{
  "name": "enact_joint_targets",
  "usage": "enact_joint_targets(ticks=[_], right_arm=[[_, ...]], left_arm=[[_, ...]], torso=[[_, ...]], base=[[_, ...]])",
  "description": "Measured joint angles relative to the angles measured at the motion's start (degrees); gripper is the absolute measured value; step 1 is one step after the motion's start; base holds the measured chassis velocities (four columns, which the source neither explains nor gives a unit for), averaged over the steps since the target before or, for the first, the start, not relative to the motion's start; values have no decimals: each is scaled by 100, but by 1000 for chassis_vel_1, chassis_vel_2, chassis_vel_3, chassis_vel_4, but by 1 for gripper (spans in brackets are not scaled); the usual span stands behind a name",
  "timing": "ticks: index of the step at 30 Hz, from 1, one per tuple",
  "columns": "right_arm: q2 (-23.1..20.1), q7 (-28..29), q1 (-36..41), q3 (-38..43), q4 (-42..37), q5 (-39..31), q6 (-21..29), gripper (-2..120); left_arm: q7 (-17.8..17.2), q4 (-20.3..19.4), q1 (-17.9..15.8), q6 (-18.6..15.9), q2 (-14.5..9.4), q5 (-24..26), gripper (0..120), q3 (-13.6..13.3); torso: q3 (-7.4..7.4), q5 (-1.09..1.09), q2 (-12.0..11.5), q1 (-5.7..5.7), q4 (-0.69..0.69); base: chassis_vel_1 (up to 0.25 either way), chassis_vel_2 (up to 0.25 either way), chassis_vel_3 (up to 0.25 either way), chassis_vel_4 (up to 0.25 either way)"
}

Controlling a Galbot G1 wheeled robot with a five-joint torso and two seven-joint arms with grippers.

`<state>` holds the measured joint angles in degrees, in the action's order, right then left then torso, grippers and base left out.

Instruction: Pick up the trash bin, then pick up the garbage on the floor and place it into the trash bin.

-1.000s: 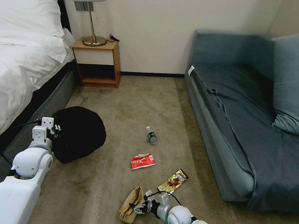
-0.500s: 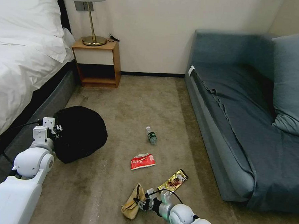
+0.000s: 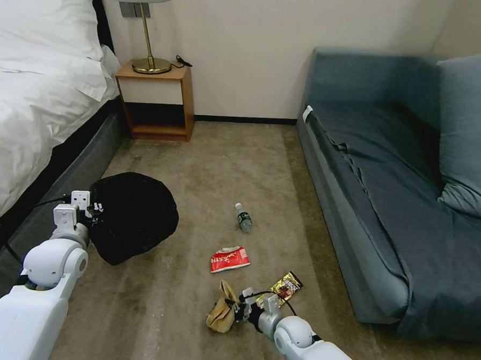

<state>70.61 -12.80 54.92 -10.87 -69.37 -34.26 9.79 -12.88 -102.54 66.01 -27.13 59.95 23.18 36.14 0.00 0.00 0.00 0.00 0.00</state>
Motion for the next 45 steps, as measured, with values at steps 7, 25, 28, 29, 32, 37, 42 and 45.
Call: enact_joint_targets(ticks=[7, 25, 28, 29, 32, 37, 42, 45], right_arm=[[-73, 177, -294, 353, -275, -417, 73, 0], [-798, 689, -1816, 947, -1193, -2109, 539, 0], [-883, 776, -1958, 929, -1371, -2322, 622, 0], [-911, 820, -2012, 914, -1467, -2424, 659, 0], [-963, 923, -2119, 844, -1830, -2664, 785, 0], [-1010, 999, -2177, 589, -2427, -2951, 948, 0], [-1177, 993, -2204, 102, -2980, -3100, 965, 0], [-1223, 933, -2188, -308, -3239, -3067, 946, 0]], left_arm=[[114, -5, 136, 309, 122, -90, 4, 8], [257, -553, 670, 565, 693, -393, 4, -203], [250, -605, 719, 562, 750, -436, 4, -233], [248, -623, 738, 562, 763, -449, 4, -242], [235, -693, 780, 560, 764, -459, 4, -246], [205, -810, 808, 549, 716, -426, 4, -242], [163, -891, 803, 510, 691, -377, 4, -282], [215, -943, 802, 400, 698, -361, 4, -335]], torso=[[0, 0, 0, 0, -1], [0, 1, 0, 0, 0], [0, 0, 0, 0, -1], [0, -1, 0, 0, -1], [1, 0, 0, 0, 0], [0, 0, 0, 0, 0], [0, -1, 0, 0, 1], [0, -1, 0, 0, -1]], base=[[0, 0, 0, 0], [0, 0, 0, 0], [0, 0, 0, 0], [0, 0, 0, 0], [0, 0, 0, 0], [0, 0, 0, 0], [0, 0, 0, 0], [0, 0, 0, 0]])
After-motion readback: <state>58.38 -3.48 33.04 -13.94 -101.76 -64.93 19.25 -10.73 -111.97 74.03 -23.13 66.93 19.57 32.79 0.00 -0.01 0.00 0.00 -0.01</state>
